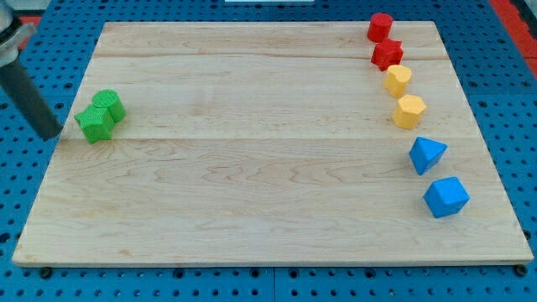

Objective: Slide green star below blue cube

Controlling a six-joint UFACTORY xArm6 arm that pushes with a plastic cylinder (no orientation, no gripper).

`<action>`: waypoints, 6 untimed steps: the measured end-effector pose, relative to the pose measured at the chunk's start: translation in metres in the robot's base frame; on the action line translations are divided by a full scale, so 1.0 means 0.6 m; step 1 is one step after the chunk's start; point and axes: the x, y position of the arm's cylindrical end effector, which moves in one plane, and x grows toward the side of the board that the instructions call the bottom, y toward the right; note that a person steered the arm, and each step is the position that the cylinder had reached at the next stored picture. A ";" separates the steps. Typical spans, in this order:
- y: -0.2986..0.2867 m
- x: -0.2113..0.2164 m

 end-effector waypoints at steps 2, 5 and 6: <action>0.154 0.019; 0.316 0.067; 0.385 0.089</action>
